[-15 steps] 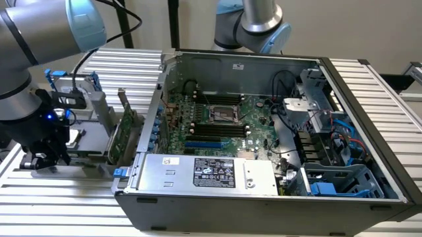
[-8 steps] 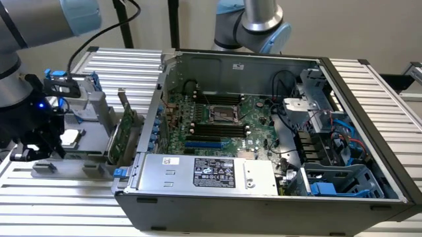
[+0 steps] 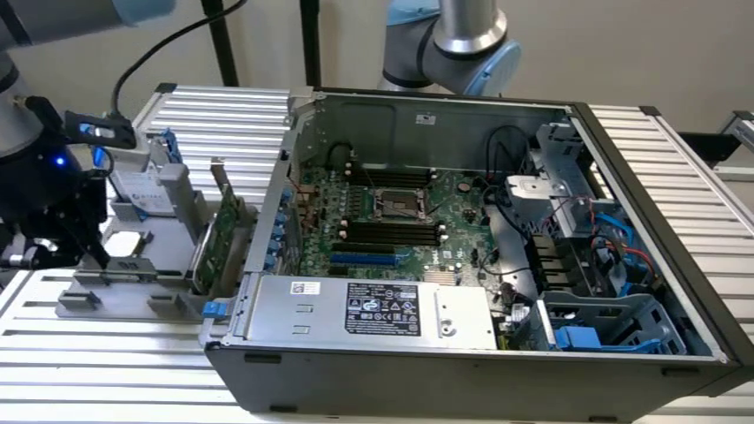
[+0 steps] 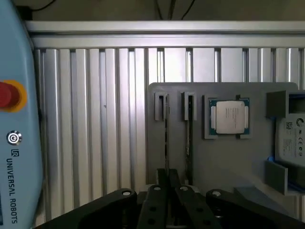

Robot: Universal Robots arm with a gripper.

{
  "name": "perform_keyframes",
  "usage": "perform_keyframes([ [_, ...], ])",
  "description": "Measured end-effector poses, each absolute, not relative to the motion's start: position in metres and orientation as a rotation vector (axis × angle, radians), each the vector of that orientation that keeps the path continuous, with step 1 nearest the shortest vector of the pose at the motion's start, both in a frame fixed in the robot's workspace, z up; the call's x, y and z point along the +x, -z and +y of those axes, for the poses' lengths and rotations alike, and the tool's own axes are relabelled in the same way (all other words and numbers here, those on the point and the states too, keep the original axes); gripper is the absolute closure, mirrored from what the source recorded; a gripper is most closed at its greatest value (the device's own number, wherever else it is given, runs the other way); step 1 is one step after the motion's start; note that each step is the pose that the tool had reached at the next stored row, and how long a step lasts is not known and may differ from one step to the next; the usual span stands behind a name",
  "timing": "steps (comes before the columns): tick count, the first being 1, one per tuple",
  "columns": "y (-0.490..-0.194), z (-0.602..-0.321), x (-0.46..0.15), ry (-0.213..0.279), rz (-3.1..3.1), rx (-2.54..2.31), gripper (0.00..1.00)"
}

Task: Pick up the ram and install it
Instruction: 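Pick up the ram and move it above insertion slot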

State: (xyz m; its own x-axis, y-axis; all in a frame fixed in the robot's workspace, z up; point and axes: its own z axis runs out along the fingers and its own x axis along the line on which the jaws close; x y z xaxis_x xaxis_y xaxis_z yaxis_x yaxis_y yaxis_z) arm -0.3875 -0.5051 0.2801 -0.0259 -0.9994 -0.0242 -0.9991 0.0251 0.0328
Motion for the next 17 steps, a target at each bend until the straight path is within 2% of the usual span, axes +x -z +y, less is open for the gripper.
perform_keyframes([
  [17,-0.349,-0.505,-0.332,0.063,-2.245,2.189,1.00],
])
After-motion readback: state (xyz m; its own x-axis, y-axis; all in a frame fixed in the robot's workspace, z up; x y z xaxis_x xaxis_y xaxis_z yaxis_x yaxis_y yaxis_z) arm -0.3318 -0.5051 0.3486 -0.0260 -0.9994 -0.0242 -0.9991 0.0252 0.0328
